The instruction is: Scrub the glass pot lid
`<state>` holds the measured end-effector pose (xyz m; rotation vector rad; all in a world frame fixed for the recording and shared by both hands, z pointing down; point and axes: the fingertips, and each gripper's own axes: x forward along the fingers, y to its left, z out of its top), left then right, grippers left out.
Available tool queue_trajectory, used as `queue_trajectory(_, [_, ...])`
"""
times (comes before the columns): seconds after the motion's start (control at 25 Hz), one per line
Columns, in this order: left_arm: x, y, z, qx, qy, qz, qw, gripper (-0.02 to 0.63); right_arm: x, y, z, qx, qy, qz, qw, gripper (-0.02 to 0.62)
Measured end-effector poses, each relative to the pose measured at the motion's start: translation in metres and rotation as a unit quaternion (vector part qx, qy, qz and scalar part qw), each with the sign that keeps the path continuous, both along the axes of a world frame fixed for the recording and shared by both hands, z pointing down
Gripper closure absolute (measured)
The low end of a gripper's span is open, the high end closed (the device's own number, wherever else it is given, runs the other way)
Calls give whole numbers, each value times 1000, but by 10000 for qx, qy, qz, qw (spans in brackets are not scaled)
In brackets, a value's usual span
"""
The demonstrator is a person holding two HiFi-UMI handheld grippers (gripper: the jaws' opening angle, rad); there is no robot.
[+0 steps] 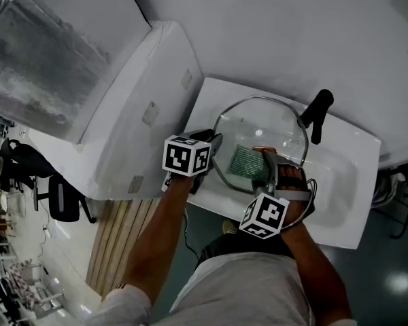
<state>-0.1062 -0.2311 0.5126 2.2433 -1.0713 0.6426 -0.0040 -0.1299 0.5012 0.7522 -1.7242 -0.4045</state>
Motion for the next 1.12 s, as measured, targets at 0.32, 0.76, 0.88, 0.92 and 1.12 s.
queue_trajectory(0.32, [-1, 0, 0, -27, -55, -49, 10000, 474, 34, 1, -8, -835, -2098, 672, 9719, 247])
queue_trajectory(0.76, [0, 0, 0, -50, -121, -159, 9998, 474, 115, -17, 17, -1428, -3481, 2036, 9039, 247])
queue_trajectory(0.88, [0, 0, 0, -61, -130, -190, 9997, 474, 125, -18, 25, -1505, -3600, 2187, 8944, 247])
queue_trajectory(0.92, [-1, 0, 0, -62, -131, -201, 9997, 474, 126, -18, 27, -1522, -3625, 2205, 8927, 247])
queue_trajectory(1.12, [-1, 1, 1, -53, -119, -259, 9996, 474, 118, -6, 18, -1416, -3382, 1909, 9105, 247])
